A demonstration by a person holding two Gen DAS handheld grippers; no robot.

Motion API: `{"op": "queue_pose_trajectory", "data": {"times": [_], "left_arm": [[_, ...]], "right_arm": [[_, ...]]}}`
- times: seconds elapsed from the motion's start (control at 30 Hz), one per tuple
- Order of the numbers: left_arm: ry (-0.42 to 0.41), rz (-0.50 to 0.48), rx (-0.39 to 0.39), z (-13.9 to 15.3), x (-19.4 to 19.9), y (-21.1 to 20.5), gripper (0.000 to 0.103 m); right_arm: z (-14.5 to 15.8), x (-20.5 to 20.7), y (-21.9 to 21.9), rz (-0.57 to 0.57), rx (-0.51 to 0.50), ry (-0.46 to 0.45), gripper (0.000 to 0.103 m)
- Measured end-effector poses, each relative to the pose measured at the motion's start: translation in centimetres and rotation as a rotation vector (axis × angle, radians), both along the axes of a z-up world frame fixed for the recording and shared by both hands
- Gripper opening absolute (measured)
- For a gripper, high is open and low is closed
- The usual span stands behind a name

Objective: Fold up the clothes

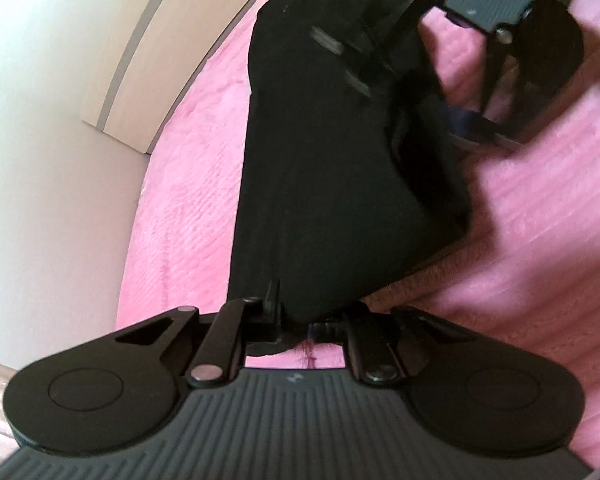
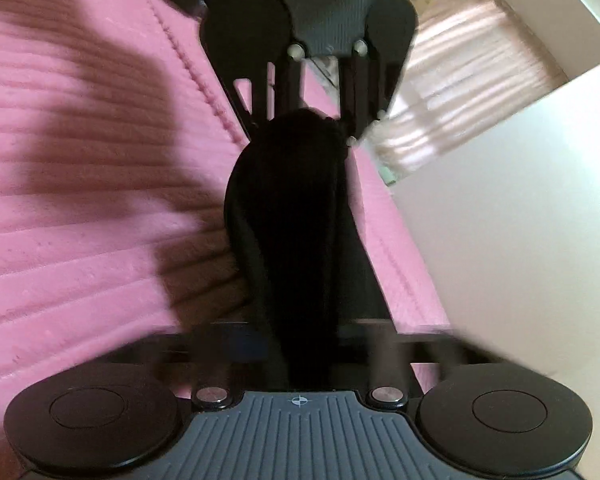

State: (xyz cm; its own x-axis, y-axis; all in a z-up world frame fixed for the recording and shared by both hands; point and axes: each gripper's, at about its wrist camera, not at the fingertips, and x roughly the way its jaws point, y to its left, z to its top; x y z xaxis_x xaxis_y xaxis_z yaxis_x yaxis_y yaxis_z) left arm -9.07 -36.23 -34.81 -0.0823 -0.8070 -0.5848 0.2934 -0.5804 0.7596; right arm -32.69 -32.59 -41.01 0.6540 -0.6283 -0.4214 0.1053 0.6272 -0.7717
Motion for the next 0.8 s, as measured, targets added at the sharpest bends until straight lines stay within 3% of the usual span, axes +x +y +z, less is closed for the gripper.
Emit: {"op": "queue_pose_trajectory", "data": {"times": [0.1,0.2,0.33,0.53,0.63,0.8], "left_arm": [[0.016,0.014,-0.004,0.7,0.0,1.7,0.008],[0.046,0.034,-0.011,1.8,-1.5,6.4,0.008],[0.055,0.09,0.0,2.7,-4.3,15.6,0.008],[0.042,0.214,0.089,3.9,-9.4,28.8,0.008],[0.052,0.259,0.118,4.6,-10.8,31.2,0.008],[0.055,0.265,0.033,10.2,-14.0,30.0,0.009]], "right_arm": [[2.3,-1.7,1.4,0.015,0.061,-0.026,0.009],[4.0,-4.0,5.0,0.063,0.11,-0.02,0.008],[5.7,-7.8,11.6,0.147,0.196,-0.017,0.008],[6.7,-12.5,19.7,0.303,0.369,-0.03,0.008],[7.6,-14.4,21.5,0.346,0.446,-0.052,0.008],[12.6,-16.3,18.7,0.322,0.569,-0.21,0.008]]}}
